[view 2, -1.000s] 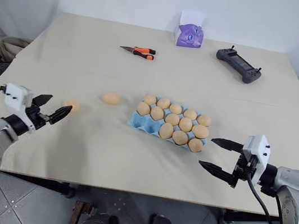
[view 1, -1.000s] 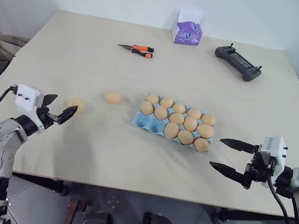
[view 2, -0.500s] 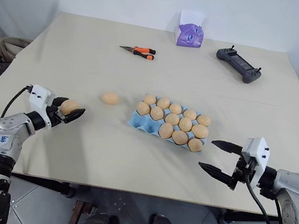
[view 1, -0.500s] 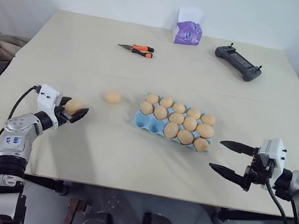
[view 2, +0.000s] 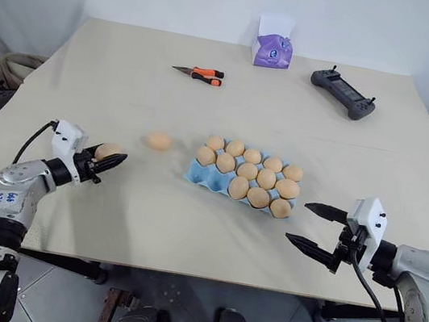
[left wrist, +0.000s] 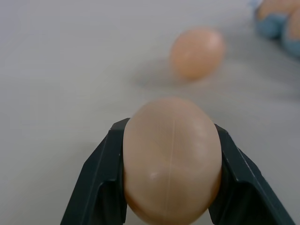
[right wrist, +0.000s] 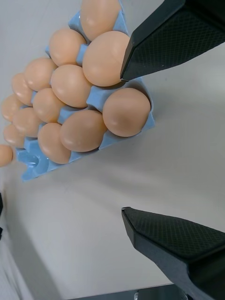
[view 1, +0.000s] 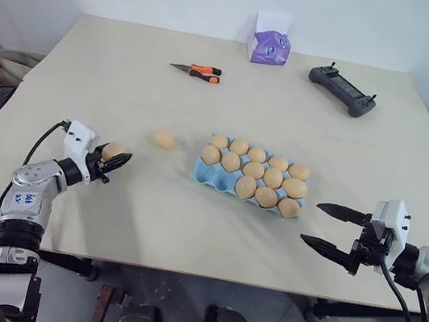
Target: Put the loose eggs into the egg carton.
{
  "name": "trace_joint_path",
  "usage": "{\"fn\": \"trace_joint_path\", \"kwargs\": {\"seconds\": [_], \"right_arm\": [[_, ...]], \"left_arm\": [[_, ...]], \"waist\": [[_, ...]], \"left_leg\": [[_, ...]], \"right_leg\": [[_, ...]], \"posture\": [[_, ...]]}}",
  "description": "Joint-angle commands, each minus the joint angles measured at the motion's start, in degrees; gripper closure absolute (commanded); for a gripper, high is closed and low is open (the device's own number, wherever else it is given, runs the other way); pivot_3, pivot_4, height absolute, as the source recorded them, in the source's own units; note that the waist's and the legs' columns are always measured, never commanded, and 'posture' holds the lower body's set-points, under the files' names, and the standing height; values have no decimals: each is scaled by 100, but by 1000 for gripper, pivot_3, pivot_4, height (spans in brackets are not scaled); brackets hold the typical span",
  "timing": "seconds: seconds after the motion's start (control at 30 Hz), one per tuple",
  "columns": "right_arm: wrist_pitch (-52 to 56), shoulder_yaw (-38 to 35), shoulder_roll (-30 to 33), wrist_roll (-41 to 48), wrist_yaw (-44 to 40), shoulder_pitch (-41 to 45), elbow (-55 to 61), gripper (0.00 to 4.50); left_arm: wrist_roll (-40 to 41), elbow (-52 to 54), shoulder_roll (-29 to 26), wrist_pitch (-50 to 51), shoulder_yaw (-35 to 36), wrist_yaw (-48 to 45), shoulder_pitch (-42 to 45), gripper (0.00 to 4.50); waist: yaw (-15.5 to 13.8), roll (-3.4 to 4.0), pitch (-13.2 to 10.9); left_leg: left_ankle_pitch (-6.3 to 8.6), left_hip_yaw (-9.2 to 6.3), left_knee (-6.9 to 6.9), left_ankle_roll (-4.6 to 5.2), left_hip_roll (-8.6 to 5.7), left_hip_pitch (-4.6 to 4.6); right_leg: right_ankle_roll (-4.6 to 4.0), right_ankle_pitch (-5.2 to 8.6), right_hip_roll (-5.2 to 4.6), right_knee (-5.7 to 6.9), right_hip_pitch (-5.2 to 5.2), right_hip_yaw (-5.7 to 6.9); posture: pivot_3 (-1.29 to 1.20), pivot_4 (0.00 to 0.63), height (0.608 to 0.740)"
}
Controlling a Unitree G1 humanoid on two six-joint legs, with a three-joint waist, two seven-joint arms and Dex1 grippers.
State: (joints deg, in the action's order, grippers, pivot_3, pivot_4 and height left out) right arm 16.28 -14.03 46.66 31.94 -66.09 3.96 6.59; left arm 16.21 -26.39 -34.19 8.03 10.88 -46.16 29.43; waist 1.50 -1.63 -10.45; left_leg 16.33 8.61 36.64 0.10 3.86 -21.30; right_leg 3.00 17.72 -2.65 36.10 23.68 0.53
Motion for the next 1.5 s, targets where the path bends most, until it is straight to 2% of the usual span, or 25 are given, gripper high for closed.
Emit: {"fn": "trace_joint_path", "kwargs": {"seconds": [0.03,0.33,0.67,0.97,1.07,1.27,1.5], "right_arm": [[-53,-169,83,26,3,51,132,0],[-77,-209,31,29,101,-72,257,0],[-88,-429,-48,100,367,-516,604,0],[-34,-600,-95,141,555,-822,859,0],[-27,-597,-105,131,583,-826,861,0],[-19,-588,-119,124,612,-826,876,0],[-66,-555,-125,135,545,-736,827,0]], "left_arm": [[284,748,19,308,-198,-408,280,2703],[342,1066,533,635,-1110,-1454,1018,2703],[-143,-413,1471,-99,-1654,-1722,1842,2703],[-360,-1121,1896,-470,-1696,-1732,2114,2703],[-429,-1286,1996,-565,-1707,-1670,2144,1944],[-434,-1199,2022,-521,-1668,-1640,2075,93],[-266,-422,1708,-226,-1444,-1528,1870,18]], "waist": [[-3,0,0],[-5,0,-1],[9,-2,-2],[3,-4,-4],[0,-4,-4],[3,-5,-5],[10,-5,-6]], "left_leg": [[0,0,2,0,0,0],[-4,2,46,-3,-3,-4],[-5,3,47,-2,-4,-4],[0,1,49,9,-5,-6],[1,1,49,9,-5,-6],[1,1,48,9,-4,-6],[0,0,48,9,-3,-6]], "right_leg": [[0,0,0,1,0,0],[11,-6,7,15,-7,-8],[13,-6,14,18,-5,-15],[14,-7,13,18,-4,-15],[15,-7,13,18,-4,-15],[15,-7,15,18,-3,-15],[15,-7,15,19,-3,-15]], "posture": [[0,150,740],[0,150,740],[0,150,740],[0,150,740],[0,150,740],[0,150,740],[0,150,740]]}}
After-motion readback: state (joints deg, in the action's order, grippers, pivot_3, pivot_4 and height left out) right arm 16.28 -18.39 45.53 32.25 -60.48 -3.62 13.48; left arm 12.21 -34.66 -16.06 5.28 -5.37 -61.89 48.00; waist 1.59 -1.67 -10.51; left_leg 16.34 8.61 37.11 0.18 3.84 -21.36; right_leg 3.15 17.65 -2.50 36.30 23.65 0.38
